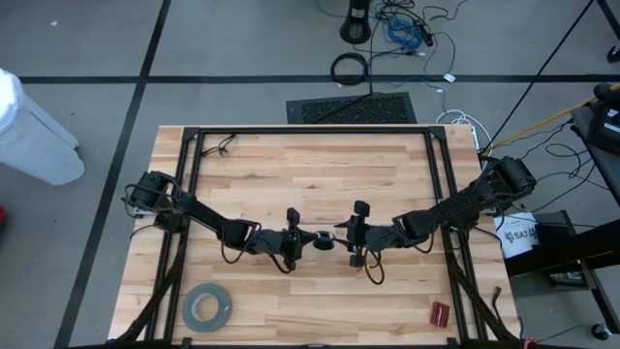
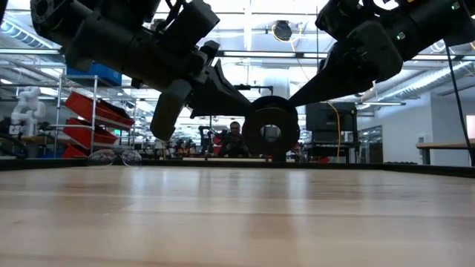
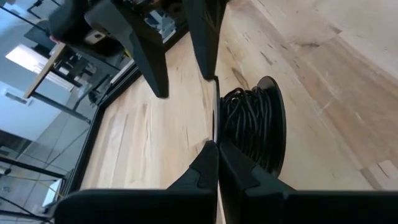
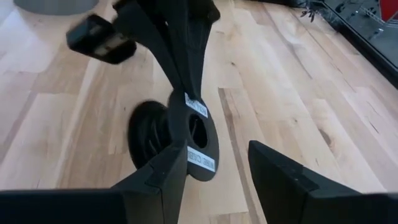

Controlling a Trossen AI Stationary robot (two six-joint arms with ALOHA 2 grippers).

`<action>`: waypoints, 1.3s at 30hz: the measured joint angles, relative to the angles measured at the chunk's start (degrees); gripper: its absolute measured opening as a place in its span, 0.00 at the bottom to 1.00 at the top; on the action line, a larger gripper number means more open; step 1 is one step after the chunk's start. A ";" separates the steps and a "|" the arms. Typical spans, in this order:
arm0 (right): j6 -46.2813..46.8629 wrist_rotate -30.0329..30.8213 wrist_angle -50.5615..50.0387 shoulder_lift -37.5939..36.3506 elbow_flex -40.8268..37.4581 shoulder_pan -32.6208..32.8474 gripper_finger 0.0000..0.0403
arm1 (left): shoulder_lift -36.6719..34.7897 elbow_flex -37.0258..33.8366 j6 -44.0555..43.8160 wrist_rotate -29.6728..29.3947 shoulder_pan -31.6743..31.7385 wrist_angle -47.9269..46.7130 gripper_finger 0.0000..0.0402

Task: Coil cords
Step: Uncoil the black wire from the spool

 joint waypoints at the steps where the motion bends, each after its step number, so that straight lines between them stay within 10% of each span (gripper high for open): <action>1: 0.00 -0.03 -0.05 -0.35 0.00 0.17 0.40 | 0.00 0.00 -0.19 -0.06 0.04 -0.13 0.00; 39: -1.00 0.12 0.03 0.66 0.02 1.38 0.33 | 0.00 1.16 -4.69 2.69 0.41 0.33 0.00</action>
